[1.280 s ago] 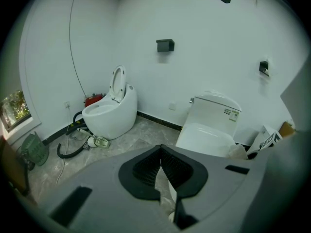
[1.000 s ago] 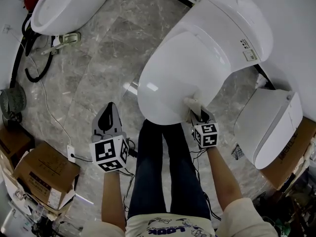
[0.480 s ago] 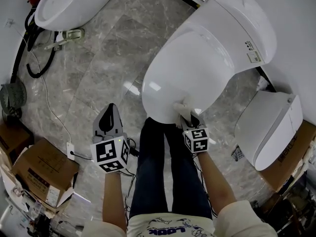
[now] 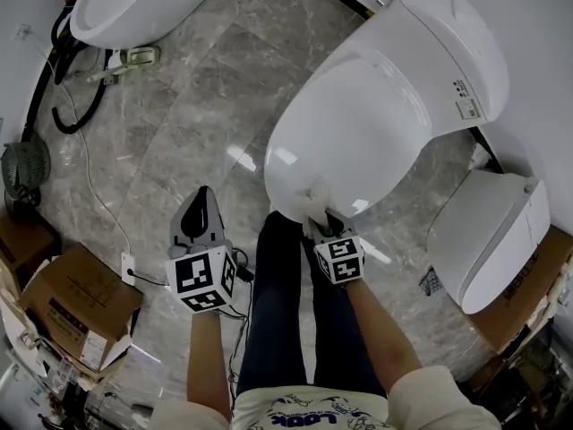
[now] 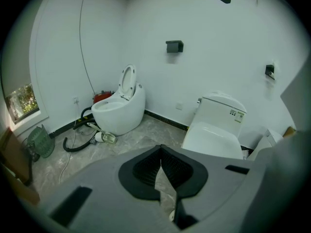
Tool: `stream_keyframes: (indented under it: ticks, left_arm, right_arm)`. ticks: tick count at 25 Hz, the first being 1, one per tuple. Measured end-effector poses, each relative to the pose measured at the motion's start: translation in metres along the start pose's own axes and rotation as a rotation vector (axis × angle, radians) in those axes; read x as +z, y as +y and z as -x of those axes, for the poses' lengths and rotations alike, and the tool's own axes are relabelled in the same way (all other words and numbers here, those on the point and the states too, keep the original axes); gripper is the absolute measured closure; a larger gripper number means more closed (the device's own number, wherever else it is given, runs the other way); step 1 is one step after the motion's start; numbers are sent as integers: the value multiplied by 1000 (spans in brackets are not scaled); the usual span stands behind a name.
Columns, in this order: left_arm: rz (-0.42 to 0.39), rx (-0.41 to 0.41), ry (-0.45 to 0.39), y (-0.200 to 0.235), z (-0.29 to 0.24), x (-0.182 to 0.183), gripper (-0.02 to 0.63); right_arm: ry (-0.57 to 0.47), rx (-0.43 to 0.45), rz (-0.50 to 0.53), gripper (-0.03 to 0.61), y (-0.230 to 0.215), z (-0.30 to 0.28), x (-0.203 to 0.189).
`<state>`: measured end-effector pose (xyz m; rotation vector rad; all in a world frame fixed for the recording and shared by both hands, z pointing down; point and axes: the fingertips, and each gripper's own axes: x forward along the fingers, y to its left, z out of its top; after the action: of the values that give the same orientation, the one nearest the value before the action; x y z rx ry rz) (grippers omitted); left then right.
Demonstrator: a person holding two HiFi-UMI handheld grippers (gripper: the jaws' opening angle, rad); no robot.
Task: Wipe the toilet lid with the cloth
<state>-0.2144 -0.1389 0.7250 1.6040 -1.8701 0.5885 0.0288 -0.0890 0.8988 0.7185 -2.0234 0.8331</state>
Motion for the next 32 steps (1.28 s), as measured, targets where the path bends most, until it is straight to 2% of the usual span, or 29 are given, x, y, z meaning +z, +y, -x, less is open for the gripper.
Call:
stream_keyframes:
  ticks: [7,12,20,26,32]
  left_arm:
    - [6,8,-3,4,2,0,606]
    - [6,6,-17,2,6,9,604]
    - [11,-1,-86,-6,23,55,604]
    - [12,-14,-181,-21,50,119,606]
    - [2,-27,-296,-38,89,198,606]
  right_arm:
    - [21,15,12,476,0,1,3]
    - [-28,-1,0,476,-5,15,25]
    - [-269,-76,-10,476,-23,77,130]
    - [-448,-132,18,476,-27,154,213]
    - [-619,-182,53,476,-23,241,289]
